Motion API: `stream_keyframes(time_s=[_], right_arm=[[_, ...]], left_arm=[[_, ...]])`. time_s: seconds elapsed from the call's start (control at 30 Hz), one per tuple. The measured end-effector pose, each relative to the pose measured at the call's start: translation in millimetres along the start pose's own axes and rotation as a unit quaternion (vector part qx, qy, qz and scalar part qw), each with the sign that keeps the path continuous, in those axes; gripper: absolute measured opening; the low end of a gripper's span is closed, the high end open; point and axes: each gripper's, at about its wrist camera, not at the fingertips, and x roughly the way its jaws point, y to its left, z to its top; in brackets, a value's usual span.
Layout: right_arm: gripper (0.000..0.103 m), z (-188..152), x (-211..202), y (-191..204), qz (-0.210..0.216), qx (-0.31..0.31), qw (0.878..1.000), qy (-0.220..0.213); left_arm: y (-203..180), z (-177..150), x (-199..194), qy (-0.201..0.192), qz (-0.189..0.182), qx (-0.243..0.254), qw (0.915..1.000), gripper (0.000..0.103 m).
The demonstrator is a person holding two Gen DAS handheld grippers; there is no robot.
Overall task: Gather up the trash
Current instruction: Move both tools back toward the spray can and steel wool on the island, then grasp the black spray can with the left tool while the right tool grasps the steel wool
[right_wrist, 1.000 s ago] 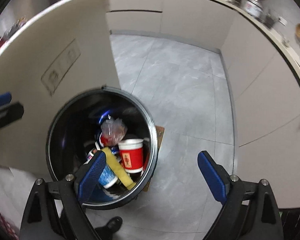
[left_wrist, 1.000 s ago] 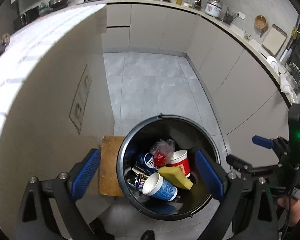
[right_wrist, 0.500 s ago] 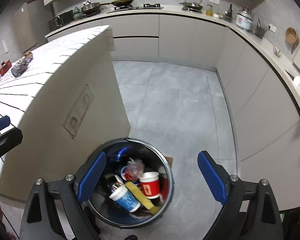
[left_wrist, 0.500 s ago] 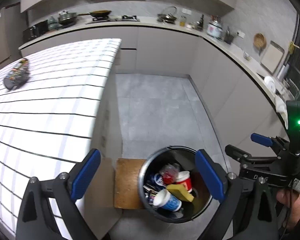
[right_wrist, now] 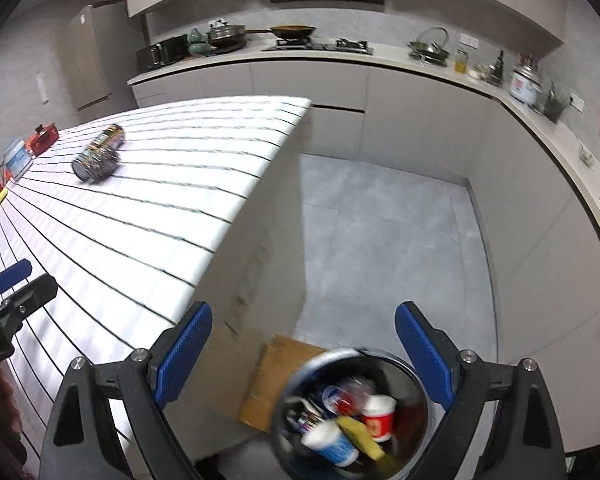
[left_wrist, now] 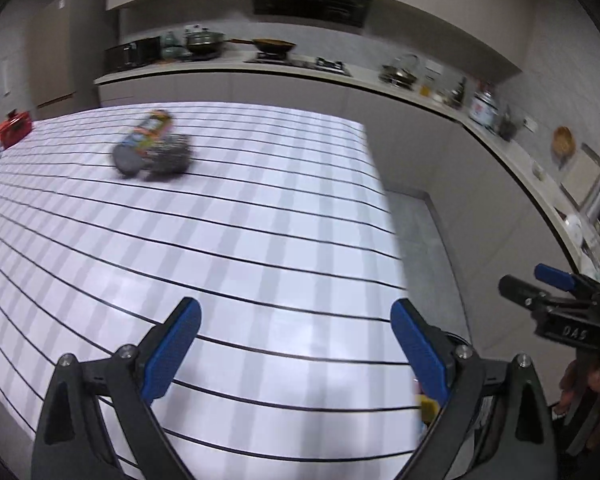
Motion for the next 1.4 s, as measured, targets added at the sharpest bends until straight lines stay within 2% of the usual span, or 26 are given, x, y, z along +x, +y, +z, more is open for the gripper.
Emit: stream_keyframes(time_s=[0.33, 0.5, 0.67, 0.77, 0.9, 0.97, 1.0, 1.27, 1.4], right_arm=[[0.094, 72, 41, 137, 0.043, -0.042, 0.998, -0.019], [0.093, 102, 83, 208, 0.067, -0.062, 0.996, -0.012], [0.077, 123, 125, 264, 0.084, -0.077, 0.993, 0.008], [0.073, 132, 149, 287, 0.087, -0.085, 0.992, 0.017], [0.07, 142, 175, 303, 0.088, -0.088, 0.992, 0.026], [0.059, 148, 187, 302, 0.084, -0.084, 0.992, 0.03], [0.058, 150, 189, 298, 0.081, -0.078, 0.993, 0.029], [0.057, 165, 200, 243, 0.042, -0.033, 0.998, 0.025], [0.058, 169, 203, 226, 0.054, -0.019, 0.998, 0.039]], left_arm=[[156, 31, 12, -0.001, 0.053, -0.064, 0.9965, 0.096], [201, 45, 31, 0.008, 0.066, -0.074, 0.9951, 0.096], [237, 62, 54, 0.018, 0.066, -0.071, 0.9951, 0.096], [251, 73, 67, 0.023, 0.062, -0.065, 0.9957, 0.096], [260, 86, 81, 0.028, 0.052, -0.056, 0.9967, 0.096], [260, 92, 88, 0.029, 0.045, -0.052, 0.9972, 0.096], [258, 95, 91, 0.029, 0.04, -0.049, 0.9976, 0.096], [224, 125, 107, 0.018, 0.0, -0.027, 0.9995, 0.096], [203, 145, 124, 0.016, -0.013, -0.009, 0.9997, 0.096]])
